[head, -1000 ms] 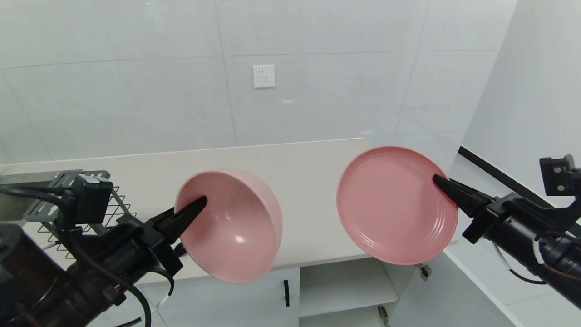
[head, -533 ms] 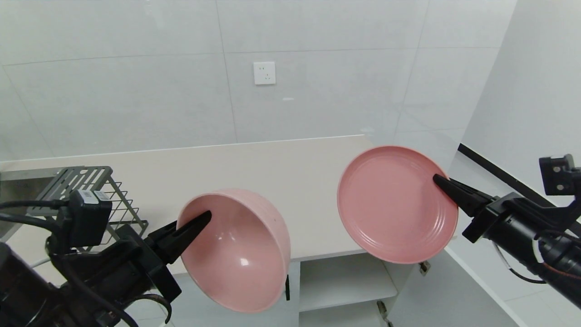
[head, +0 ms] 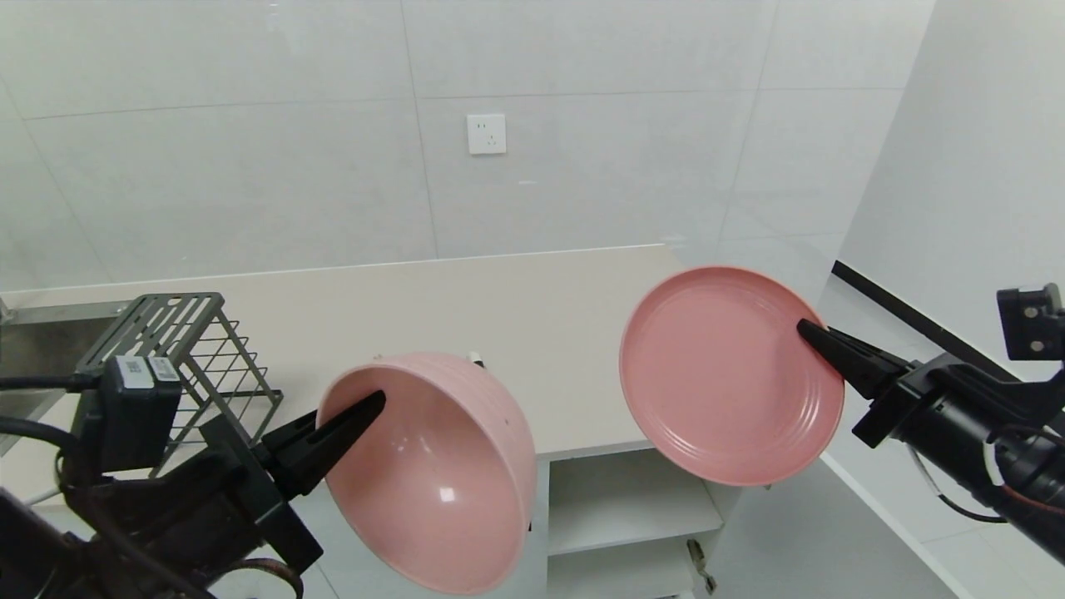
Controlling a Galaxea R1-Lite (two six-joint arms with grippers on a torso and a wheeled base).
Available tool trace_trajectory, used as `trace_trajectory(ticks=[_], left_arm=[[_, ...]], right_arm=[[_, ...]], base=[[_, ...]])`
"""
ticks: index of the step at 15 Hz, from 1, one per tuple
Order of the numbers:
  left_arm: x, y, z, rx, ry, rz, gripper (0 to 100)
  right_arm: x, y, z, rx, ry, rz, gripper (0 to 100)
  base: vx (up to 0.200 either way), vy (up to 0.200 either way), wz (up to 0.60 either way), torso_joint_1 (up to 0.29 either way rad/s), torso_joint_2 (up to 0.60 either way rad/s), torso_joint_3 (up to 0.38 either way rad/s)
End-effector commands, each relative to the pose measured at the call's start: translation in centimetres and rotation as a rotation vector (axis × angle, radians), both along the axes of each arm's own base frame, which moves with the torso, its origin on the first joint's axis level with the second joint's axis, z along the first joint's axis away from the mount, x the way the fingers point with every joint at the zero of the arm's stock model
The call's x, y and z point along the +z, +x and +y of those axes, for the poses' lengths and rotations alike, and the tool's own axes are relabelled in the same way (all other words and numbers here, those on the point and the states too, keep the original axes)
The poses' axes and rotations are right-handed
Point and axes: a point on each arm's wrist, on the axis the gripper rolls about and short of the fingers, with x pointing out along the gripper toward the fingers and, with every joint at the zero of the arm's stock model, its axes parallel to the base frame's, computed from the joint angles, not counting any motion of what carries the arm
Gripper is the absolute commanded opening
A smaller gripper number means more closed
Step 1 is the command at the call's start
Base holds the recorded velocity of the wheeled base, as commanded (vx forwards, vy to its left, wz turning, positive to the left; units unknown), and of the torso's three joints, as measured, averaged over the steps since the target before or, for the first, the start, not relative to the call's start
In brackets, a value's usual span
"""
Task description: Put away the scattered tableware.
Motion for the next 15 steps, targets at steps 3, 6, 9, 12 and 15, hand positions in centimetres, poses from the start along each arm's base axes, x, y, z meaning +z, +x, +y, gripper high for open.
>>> trace_trajectory(ticks=[3,6,9,12,15], left_arm=[[-1.4,0.4,-0.3,0.012,0.073,0.068,0],[-1.7,2.9,0.6,0.202,0.091,0.077,0],[-2.8,4.1,0.3,0.282,0.108,0.097,0],[-2.9,4.1,-0.5,0.297,0.111,0.100,0],[-2.3,3.8,-0.5,0.292,0.094,0.076,0]], right_arm=[[0.1,0.0,0.0,0.000,0.001,-0.007,0],[0.1,-0.1,0.0,0.001,0.001,-0.005,0],[0.1,-0.1,0.0,0.001,-0.002,-0.007,0],[0.0,-0.1,0.0,0.001,-0.003,-0.004,0],[-0.2,-0.2,-0.1,0.001,-0.008,0.009,0]], base=[[0.000,0.000,0.00,0.000,0.00,0.000],[0.000,0.000,0.00,0.000,0.00,0.000],[0.000,0.000,0.00,0.000,0.00,0.000],[-0.133,0.000,0.00,0.000,0.00,0.002],[-0.200,0.000,0.00,0.004,0.00,-0.001]])
